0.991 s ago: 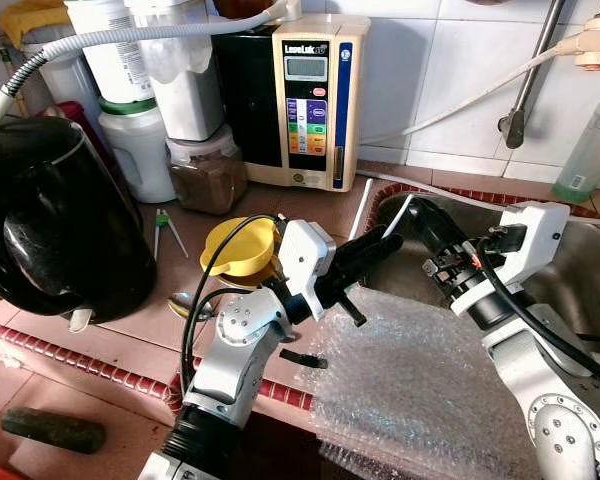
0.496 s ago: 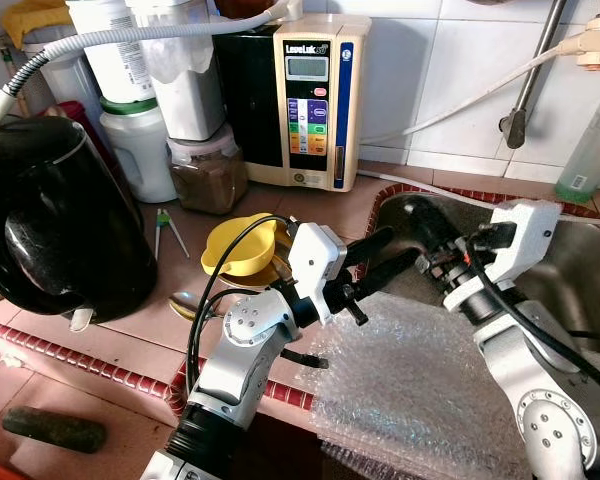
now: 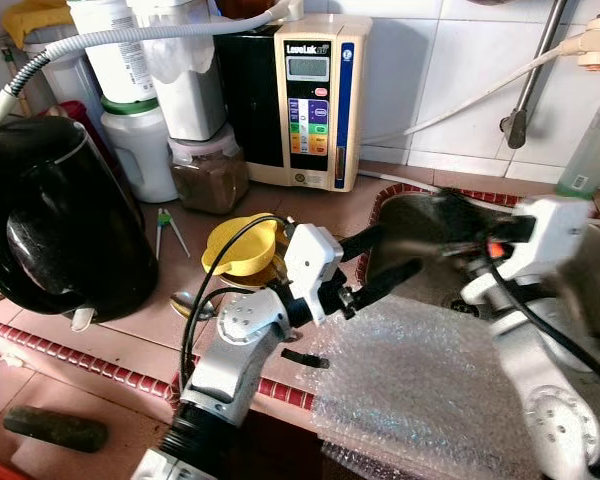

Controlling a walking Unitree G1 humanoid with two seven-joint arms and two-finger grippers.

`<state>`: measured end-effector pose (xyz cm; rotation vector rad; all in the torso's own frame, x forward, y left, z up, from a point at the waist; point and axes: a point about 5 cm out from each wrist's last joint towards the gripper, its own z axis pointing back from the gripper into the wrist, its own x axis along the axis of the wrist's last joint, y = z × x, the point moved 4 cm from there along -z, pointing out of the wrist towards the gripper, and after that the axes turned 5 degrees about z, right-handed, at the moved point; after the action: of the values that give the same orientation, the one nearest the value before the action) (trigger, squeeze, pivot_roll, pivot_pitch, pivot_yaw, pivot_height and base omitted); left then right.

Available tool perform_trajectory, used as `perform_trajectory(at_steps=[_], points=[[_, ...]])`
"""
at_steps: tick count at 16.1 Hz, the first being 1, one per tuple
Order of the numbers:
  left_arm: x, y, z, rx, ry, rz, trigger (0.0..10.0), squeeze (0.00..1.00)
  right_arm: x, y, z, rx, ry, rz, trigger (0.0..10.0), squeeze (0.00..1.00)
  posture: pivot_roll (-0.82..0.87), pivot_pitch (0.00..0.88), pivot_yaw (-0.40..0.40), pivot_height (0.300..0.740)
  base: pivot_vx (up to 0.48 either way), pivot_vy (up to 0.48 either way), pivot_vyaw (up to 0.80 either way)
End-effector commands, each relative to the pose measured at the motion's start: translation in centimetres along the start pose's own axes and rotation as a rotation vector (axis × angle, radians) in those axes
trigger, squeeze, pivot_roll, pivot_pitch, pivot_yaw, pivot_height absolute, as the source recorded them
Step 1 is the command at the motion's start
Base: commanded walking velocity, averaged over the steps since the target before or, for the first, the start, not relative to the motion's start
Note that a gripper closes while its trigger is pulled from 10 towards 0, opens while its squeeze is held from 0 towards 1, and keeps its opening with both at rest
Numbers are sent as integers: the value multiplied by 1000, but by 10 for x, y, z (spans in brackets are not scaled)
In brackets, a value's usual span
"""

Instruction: Kitchen organization

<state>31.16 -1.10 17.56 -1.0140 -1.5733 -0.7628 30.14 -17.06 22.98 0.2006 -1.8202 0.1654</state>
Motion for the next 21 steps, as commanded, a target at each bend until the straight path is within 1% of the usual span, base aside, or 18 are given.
perform_trajectory(at_steps=[1, 4, 5, 6, 7, 8, 9, 12, 13, 15, 17, 19, 21], points=[[5, 6, 4, 9, 2, -14, 10000, 1000, -1, -7, 6, -32, 8, 26, 0, 0, -61, 0, 86, 740, 0, 0, 0], [4, 14, 9, 35, 16, -21, 10000, 1000, -10, -16, 21, -77, 55, 36, 0, 0, -65, 0, 87, 740, 0, 0, 0], [3, 15, 10, 38, 22, -19, 10000, 1000, -14, -19, 27, -94, 77, 36, 588, 0, -66, 0, 89, 740, 0, 0, 0], [2, 15, 11, 39, 27, -16, 10000, 1000, -18, -20, 31, -106, 91, 36, 588, 0, -66, 0, 88, 740, 0, 0, 0], [-1, 18, 14, 54, 44, -29, 10000, 1000, -24, -22, 39, -126, 119, 40, 9333, 153, -69, 0, 89, 740, 0, 0, 0], [-5, 23, 17, 81, 67, -41, 10000, 1000, -28, -25, 46, -162, 143, 37, 10000, 1000, -69, 0, 90, 740, 0, 0, 0], [-7, 28, 18, 114, 80, -64, 10000, 1000, -30, -25, 49, -172, 148, 30, 10000, 1000, -69, 0, 90, 740, 0, 0, 0], [-11, 38, 19, 178, 103, -85, 10000, 1000, -32, -21, 52, -176, 154, -2, 10000, 1000, -69, 0, 90, 740, 0, 0, 0], [-12, 44, 20, 219, 115, -113, 10000, 1000, -34, -16, 52, -170, 156, -19, 10000, 1000, -71, 0, 90, 740, 0, 0, 0], [-12, 56, 21, 294, 130, -129, 10000, 1000, -38, -6, 53, -166, 169, -81, 10000, 1000, -71, 0, 92, 740, 0, 0, 0], [-14, 67, 24, 358, 152, -150, 10000, 1000, -46, 4, 55, -157, 195, -120, 10000, 1000, -71, 0, 93, 740, 0, 0, 0], [-14, 74, 26, 408, 155, -157, 10000, 1000, -51, 15, 58, -136, 217, -141, 10000, 1000, -72, 0, 93, 740, 0, 0, 0], [-13, 81, 27, 453, 149, -154, 10000, 1000, -55, 25, 59, -112, 237, -139, 10000, 1000, -76, 0, 94, 740, 0, 0, 0]])
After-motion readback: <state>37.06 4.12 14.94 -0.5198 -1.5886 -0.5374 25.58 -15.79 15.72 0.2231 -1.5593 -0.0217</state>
